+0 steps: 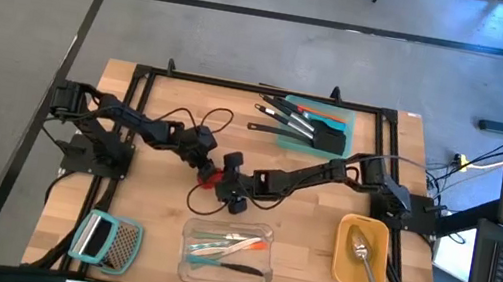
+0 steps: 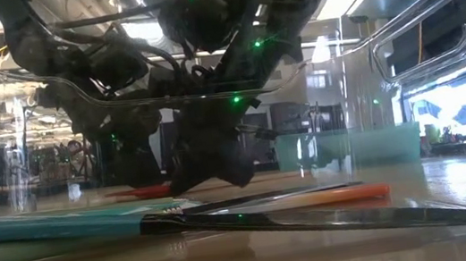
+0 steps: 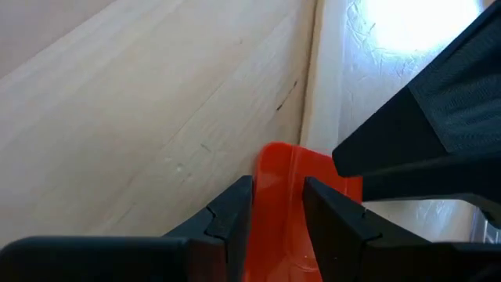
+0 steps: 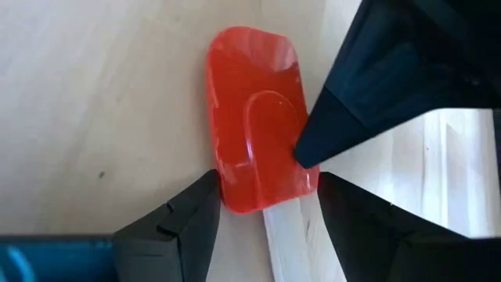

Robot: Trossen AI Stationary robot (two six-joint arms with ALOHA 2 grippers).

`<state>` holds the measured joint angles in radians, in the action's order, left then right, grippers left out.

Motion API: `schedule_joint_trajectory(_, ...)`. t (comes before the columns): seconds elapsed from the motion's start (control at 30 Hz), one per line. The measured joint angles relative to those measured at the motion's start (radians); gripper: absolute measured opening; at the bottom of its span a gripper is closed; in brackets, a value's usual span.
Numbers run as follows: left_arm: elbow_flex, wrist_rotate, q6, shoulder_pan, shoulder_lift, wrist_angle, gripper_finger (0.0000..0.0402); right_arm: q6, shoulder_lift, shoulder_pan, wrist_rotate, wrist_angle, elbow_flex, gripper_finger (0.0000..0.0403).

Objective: Pick & Place Kitchen Items
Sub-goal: Put the red spatula into the green bin

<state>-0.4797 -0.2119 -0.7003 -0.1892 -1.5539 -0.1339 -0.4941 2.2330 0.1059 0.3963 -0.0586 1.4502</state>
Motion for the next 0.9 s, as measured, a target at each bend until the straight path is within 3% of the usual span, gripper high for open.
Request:
schedule_joint_trajectory(0.27,-0.001,-0.035,-0.006,-0.013,0.000,0.013,0.0114,0.004,0.002,0.005,0.082,0.036,-0.002,0.0215)
schedule_joint_trajectory(0.57,-0.001,-0.067,-0.016,-0.039,0.000,0.014,0.0114,0.038,0.002,0.001,0.036,0.025,-0.002,0.0202)
schedule_joint_trajectory(0.67,-0.001,-0.096,-0.023,-0.065,-0.001,0.016,0.0114,0.041,0.002,0.001,0.029,0.013,0.000,0.0164)
schedule_joint_trajectory(0.83,0.001,-0.136,-0.018,-0.098,-0.001,0.024,0.0113,0.040,-0.001,0.001,0.013,-0.005,0.001,0.0049)
schedule_joint_trajectory(0.9,0.001,-0.138,-0.017,-0.102,0.000,0.028,0.0113,0.033,-0.005,0.001,0.011,-0.009,0.003,0.0021)
